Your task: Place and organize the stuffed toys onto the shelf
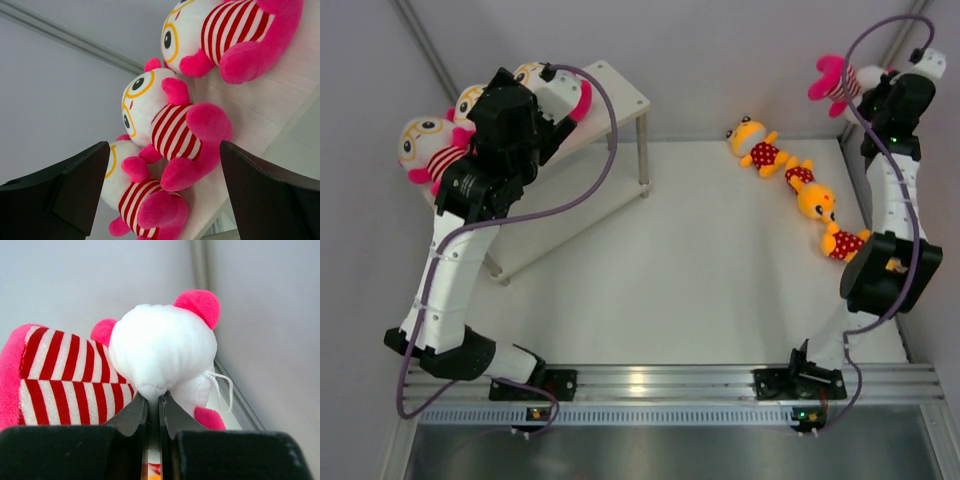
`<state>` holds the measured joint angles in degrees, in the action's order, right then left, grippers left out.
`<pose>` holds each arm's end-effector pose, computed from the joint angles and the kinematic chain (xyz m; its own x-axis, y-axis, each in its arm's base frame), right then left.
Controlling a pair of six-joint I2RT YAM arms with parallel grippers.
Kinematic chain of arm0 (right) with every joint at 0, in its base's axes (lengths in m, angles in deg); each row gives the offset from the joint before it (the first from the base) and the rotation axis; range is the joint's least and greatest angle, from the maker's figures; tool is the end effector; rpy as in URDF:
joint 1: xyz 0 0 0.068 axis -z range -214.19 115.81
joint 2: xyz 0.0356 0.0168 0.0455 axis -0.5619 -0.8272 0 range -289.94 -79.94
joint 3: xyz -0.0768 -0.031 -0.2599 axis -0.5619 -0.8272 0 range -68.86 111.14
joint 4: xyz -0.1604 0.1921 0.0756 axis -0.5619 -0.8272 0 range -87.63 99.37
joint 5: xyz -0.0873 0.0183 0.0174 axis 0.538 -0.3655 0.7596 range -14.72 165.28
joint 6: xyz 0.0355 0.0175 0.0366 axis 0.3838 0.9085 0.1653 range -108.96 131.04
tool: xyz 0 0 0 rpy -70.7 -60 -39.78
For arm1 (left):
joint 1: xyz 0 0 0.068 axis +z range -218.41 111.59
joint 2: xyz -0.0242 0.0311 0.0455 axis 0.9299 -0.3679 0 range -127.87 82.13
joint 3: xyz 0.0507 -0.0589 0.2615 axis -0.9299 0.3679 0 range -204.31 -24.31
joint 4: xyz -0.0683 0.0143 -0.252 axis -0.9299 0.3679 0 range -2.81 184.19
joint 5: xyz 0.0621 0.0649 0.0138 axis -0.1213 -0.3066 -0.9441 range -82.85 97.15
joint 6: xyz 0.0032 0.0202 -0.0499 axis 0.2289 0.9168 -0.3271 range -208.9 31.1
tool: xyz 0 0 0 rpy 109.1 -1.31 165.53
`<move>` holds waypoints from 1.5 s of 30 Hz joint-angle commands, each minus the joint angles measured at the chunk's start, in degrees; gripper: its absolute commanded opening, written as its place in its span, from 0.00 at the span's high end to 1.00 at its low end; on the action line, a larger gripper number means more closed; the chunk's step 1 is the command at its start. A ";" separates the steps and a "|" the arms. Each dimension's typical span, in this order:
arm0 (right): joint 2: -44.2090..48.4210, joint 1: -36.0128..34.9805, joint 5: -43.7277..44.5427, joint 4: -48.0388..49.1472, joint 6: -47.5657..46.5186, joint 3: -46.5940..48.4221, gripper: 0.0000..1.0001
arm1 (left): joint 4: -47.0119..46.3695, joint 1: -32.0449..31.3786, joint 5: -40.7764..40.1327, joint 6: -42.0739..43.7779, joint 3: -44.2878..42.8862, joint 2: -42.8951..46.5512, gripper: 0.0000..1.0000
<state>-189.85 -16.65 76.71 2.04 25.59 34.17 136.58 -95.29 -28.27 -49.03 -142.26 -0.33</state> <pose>0.4445 -0.1414 0.3649 -0.1452 0.3091 -0.9399 0.3726 0.8971 0.2375 0.2324 -0.0946 0.5415 -0.2500 0.7123 -0.6558 0.0350 0.6835 0.7291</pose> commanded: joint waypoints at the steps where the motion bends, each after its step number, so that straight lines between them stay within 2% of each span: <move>1: 19.06 -6.44 -5.81 14.09 3.03 -6.31 1.00 | -0.43 -2.12 3.76 -4.10 -0.35 4.49 0.04; 3: 26.19 -9.70 -6.96 16.29 3.82 -11.67 1.00 | 1.23 -2.65 6.31 -6.55 -0.18 5.55 0.04; 7: 34.99 -21.03 -10.30 23.22 8.90 -20.11 1.00 | 5.53 -4.59 18.86 -10.87 0.88 7.92 0.05; 8: 36.42 -24.62 -11.53 26.63 10.66 -21.79 1.00 | 6.42 -5.29 26.81 -11.83 0.79 8.71 0.04; 10: 40.10 -28.24 -11.80 30.43 16.02 -26.70 1.00 | 7.74 -6.26 33.98 -15.52 0.79 9.42 0.03; 11: 41.25 -31.92 -10.58 34.71 17.43 -28.39 1.00 | 7.74 -6.52 41.58 -17.36 0.71 9.42 0.02; 13: 43.97 -38.67 -5.34 37.64 18.51 -32.51 1.00 | 7.66 -7.31 48.83 -22.81 0.18 8.98 0.02; 14: 44.60 -41.68 -3.21 38.96 17.28 -33.32 1.00 | 7.66 -7.40 55.91 -24.39 0.00 8.46 0.02; 16: 45.74 -49.92 3.79 40.11 14.37 -35.16 1.00 | 7.48 -7.41 62.99 -27.83 -0.52 7.05 0.02; 18: 45.75 -54.17 5.94 44.92 14.80 -37.35 1.00 | 7.30 -7.40 68.08 -30.72 -1.66 5.21 0.02; 23: 43.47 -63.66 10.25 48.38 12.62 -36.93 1.00 | 5.37 -7.40 65.92 -32.59 -5.35 2.83 0.02; 25: 42.59 -64.82 10.35 48.47 12.35 -36.23 1.00 | 5.37 -7.49 67.23 -31.27 -6.50 3.09 0.04; 28: 41.44 -65.53 9.21 47.94 12.52 -35.09 1.00 | 5.37 -7.41 69.77 -30.04 -5.36 5.11 0.08; 32: 40.04 -65.70 8.33 48.37 12.44 -34.38 1.00 | 5.55 -7.41 69.87 -29.42 -4.92 6.25 0.19; 39: 41.09 -65.62 9.73 49.17 8.49 -35.70 1.00 | 5.63 -7.40 71.02 -29.68 -5.62 6.35 0.18; 45: 40.30 -65.70 5.60 49.87 10.41 -35.26 1.00 | 5.46 -7.49 67.24 -30.47 -5.54 4.50 0.25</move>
<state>-150.24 -81.28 84.73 47.17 35.62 -3.08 144.05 -102.63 40.51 -78.60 -146.70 5.31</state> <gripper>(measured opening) 0.044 0.755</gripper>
